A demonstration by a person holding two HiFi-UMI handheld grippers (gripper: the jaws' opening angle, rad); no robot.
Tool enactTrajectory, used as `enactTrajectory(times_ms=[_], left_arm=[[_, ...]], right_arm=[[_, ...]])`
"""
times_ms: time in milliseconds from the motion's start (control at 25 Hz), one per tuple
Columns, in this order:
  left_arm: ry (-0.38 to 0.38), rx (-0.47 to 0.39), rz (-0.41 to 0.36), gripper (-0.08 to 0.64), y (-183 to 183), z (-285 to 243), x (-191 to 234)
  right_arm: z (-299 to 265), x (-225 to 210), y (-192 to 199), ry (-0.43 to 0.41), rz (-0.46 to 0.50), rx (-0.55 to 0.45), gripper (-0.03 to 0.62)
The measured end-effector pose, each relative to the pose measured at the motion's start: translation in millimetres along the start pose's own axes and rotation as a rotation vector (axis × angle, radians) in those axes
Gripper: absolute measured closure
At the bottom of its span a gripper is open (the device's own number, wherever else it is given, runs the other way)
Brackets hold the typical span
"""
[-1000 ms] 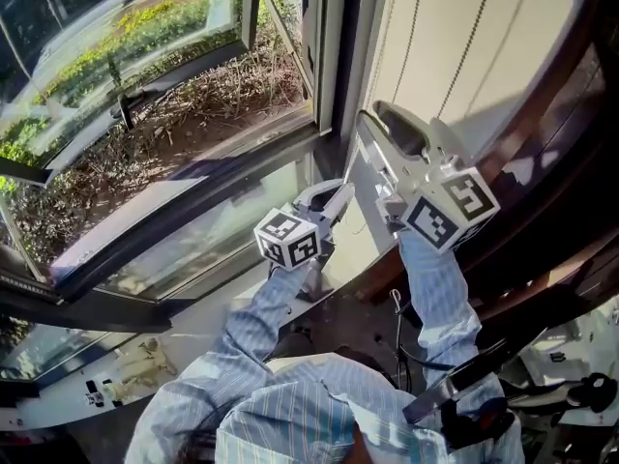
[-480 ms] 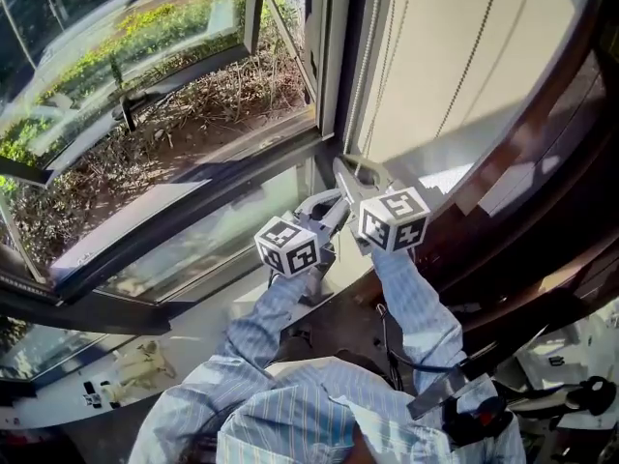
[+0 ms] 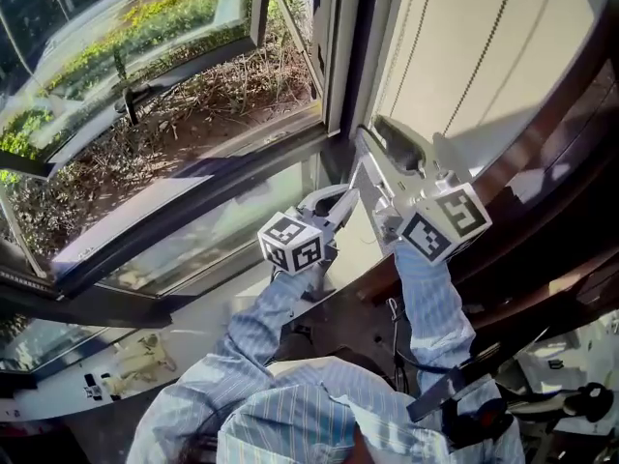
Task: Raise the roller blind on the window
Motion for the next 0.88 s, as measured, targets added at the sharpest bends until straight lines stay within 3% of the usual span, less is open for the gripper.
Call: enactTrajectory(times_ms=[200,240,480,680,880], left_arm=[[-0.011,-0.012,0.0,0.548,-3,5,2],[-0.01,-0.013,-0.001,0.548,-3,5,1],[-0.023,-0.005,0.014,0.548,2,12,10],[-0.115,0.189,0.076,0.548,66,23,40],[-0.233,0.546,0.147,0.548,184,58,74]], right_arm=[[-20,-12,-47,0.0,0.077,-0.014,0.508],[-21,-13,-48,-0.003,0.069,-0.016,0.574],[-12,-19,-38,0.042,-0.029,-0.11,0.578],[-13,-19,37,0.073,-0.074,0.084,0.578],[12,-13,173,0.124,-0.252,0.311,0.578]])
Point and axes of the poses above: the fingertips, and each gripper's own axes: z backward along the fingers, x to its left, y out of its underside, the point moved 6 cm from there along z, backward along the fingers, and after that the axes turned 6 degrees about -y, right-handed, at the moved point
